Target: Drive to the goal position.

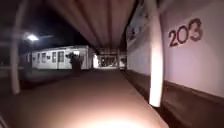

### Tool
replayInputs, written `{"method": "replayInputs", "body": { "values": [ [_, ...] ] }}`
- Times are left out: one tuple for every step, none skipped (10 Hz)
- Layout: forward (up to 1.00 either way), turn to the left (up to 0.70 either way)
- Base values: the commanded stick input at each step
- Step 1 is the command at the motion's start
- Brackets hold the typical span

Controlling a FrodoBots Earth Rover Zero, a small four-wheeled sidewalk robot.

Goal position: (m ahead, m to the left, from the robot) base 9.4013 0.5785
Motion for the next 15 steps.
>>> {"method": "replayInputs", "body": {
  "values": [
    [1.00,0.00],
    [1.00,0.00],
    [1.00,0.00],
    [1.00,0.00],
    [1.00,0.00],
    [1.00,0.00],
    [1.00,0.00],
    [1.00,0.00],
    [1.00,0.00],
    [1.00,0.00],
    [1.00,0.00],
    [1.00,0.00],
    [1.00,-0.02],
    [1.00,-0.02],
    [1.00,0.00]
  ]
}}
